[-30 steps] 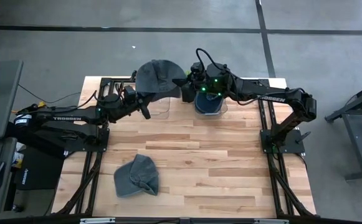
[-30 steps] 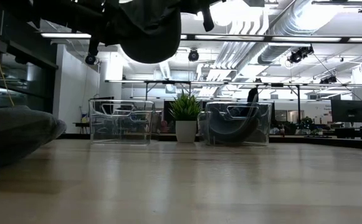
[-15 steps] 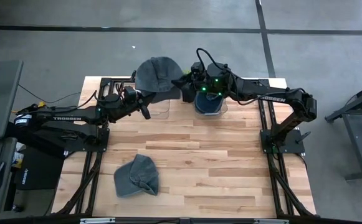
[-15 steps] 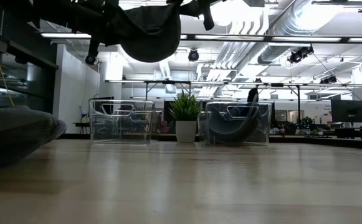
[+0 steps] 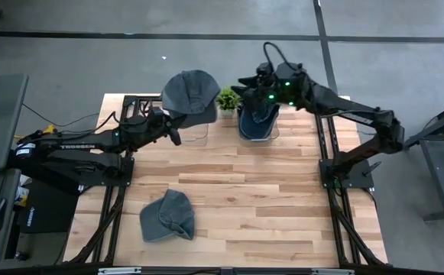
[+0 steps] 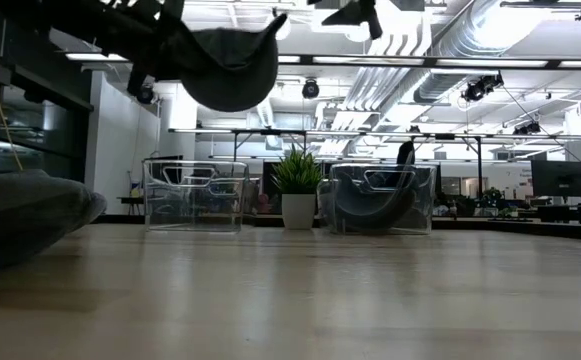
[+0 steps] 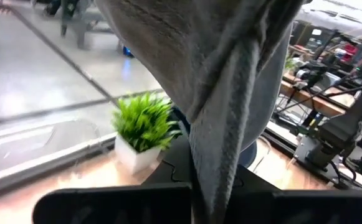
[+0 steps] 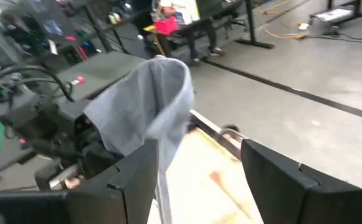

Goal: Pick & Place hat
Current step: Put the top gray cap into the left transparent bin

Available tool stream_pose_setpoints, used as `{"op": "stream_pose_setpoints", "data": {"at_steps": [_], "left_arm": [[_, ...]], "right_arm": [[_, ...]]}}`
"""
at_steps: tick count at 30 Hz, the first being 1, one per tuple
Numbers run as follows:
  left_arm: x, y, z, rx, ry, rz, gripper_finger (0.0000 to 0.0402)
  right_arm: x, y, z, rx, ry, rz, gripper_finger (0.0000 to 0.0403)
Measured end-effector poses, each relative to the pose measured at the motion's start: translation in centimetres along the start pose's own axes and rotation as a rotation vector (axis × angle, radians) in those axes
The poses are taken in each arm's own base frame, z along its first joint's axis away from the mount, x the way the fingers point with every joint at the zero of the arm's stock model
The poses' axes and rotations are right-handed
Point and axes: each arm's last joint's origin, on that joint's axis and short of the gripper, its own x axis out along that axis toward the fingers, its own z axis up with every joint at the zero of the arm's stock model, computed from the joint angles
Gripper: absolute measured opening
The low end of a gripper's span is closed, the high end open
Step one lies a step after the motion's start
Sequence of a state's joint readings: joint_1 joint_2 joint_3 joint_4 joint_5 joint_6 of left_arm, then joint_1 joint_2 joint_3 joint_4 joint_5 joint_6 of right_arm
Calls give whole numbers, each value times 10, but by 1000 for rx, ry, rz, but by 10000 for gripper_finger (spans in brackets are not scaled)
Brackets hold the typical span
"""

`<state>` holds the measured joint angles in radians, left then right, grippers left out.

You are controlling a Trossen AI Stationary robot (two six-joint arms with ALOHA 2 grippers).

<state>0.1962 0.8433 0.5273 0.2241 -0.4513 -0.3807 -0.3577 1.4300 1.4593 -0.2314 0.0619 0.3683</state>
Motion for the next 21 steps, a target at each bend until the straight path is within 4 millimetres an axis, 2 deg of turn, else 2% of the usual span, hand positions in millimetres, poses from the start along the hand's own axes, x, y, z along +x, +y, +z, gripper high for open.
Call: {"op": "stream_pose_setpoints", "data": {"at_steps": [4,9,14,21], "left_arm": [[-4,16,2,-82,55,43,0],[-1,41,7,-214,134,31,0],[2,64,12,-348,197,-18,0],[6,92,10,-479,325,-45,0]], "right_arm": [[-22,-5,6,-13,27,-36,221],[-39,-5,7,-34,63,-52,221],[-47,0,5,-47,83,-64,222],[-47,5,-3,-61,138,-58,222]]}}
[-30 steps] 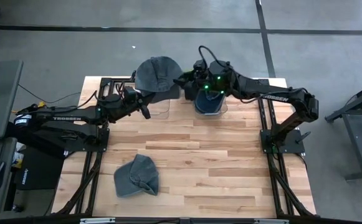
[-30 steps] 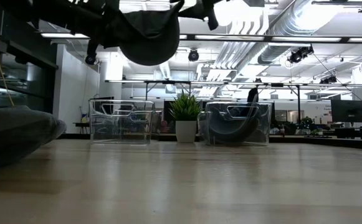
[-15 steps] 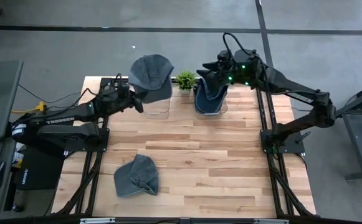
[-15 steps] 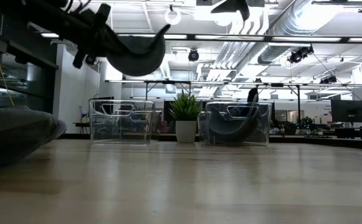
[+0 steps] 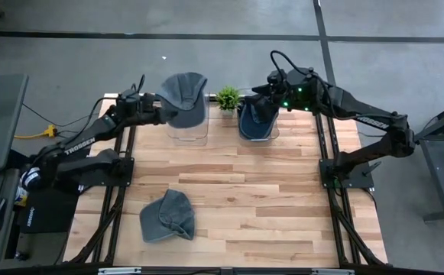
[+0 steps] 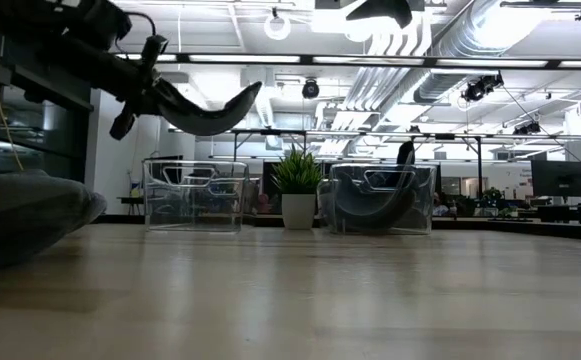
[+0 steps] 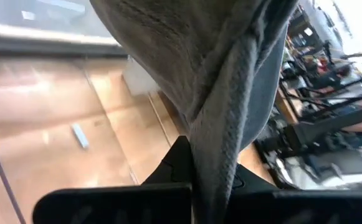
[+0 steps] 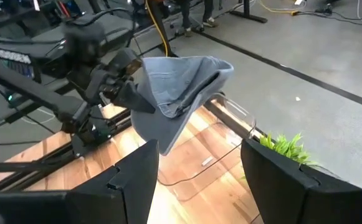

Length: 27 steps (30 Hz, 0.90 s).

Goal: Pick & Place hat
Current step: Put the top gray cap into the left transparent bin

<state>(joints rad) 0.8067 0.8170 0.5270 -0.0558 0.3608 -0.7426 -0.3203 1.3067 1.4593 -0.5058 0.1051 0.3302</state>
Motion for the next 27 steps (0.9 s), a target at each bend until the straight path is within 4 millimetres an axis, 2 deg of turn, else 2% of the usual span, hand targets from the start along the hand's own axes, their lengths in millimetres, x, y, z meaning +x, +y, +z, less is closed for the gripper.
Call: {"op": "stream_pose_setpoints", "data": {"at_steps": [9,20,27], "left_arm": [[12,26,6,-157,119,38,0],[39,16,40,-57,276,164,0],[56,27,36,-71,406,169,0]], "right_arm": [[0,3,-3,-9,21,9,222],[0,2,-5,-25,42,0,222],[0,2,-7,-29,59,-1,222]]}}
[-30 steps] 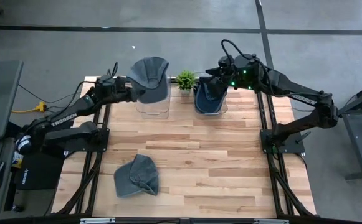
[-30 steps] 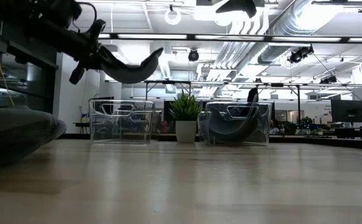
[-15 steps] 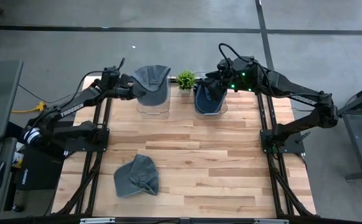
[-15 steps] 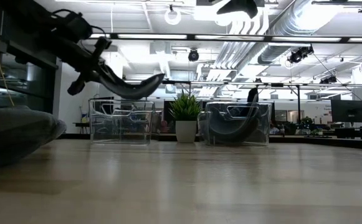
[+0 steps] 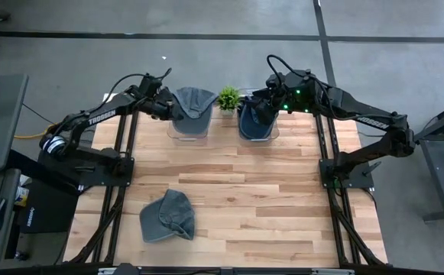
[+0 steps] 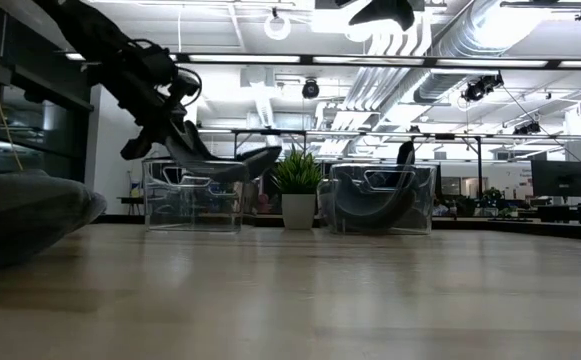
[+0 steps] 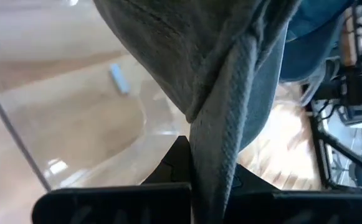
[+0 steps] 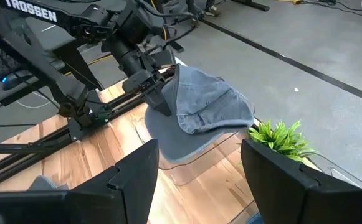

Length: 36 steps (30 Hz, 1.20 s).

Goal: Pick & Place hat
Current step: Put the top gray cap into the left transparent bin

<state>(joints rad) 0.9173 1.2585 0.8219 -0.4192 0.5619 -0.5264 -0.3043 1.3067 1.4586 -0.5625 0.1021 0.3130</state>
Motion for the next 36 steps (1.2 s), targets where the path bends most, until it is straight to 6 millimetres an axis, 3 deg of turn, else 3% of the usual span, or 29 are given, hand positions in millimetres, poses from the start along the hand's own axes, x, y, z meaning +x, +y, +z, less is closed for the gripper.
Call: {"op": "stream_pose_setpoints", "data": {"at_steps": [28,32,36], "left_arm": [[4,8,-1,-21,-15,134,2],[4,8,-2,-4,0,127,23],[4,8,-2,-3,5,123,70]], "right_arm": [[-1,8,-5,-16,18,-31,222],[-1,8,-5,-16,18,-31,222],[-1,8,-5,-2,18,-31,222]]}}
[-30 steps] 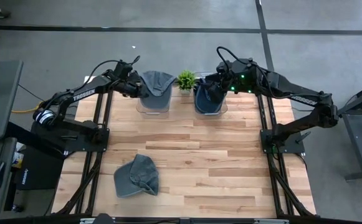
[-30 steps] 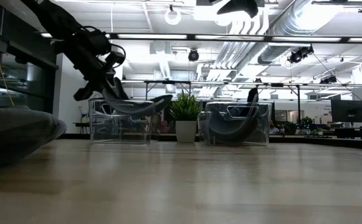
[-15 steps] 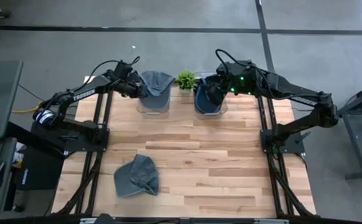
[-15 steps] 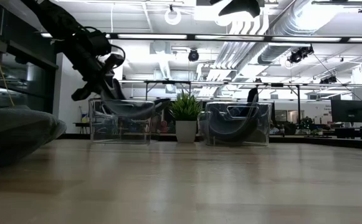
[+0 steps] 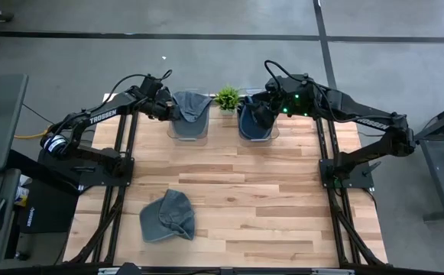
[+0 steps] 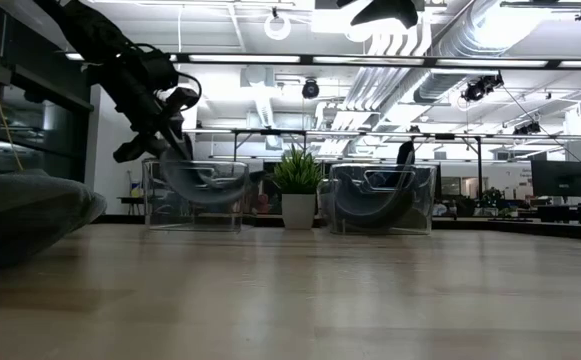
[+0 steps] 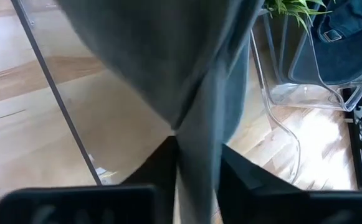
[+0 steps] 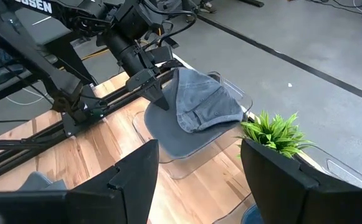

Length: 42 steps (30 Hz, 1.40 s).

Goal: Pick & Place hat
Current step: Put the top gray cap into the left transparent bin, then put the gray cap into the left transparent bin

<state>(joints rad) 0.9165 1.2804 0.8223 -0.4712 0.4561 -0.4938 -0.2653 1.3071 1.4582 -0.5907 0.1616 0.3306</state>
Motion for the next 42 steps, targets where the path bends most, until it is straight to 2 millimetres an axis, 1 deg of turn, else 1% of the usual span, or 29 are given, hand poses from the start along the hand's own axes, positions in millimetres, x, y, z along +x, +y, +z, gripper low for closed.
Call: {"op": "stream_pose_setpoints", "data": {"at_steps": [6,9,12,25,29,32,35,42], "left_arm": [[0,0,0,0,-2,2,149],[0,1,0,0,-13,26,177],[0,2,1,-1,-30,62,192],[-1,2,1,15,-45,87,198],[-5,0,1,24,-63,82,198],[-12,-5,3,33,-80,89,198],[-25,-13,8,63,-103,110,198],[-50,-30,17,107,-86,192,198]], "right_arm": [[0,0,0,1,0,0,222],[0,0,0,1,1,0,222],[0,0,-1,2,5,-2,222],[0,0,-1,8,14,-5,222],[0,0,-1,10,14,-5,222],[0,0,-1,11,14,-5,222],[0,0,-1,22,15,-5,222],[0,0,-2,25,18,4,223]]}}
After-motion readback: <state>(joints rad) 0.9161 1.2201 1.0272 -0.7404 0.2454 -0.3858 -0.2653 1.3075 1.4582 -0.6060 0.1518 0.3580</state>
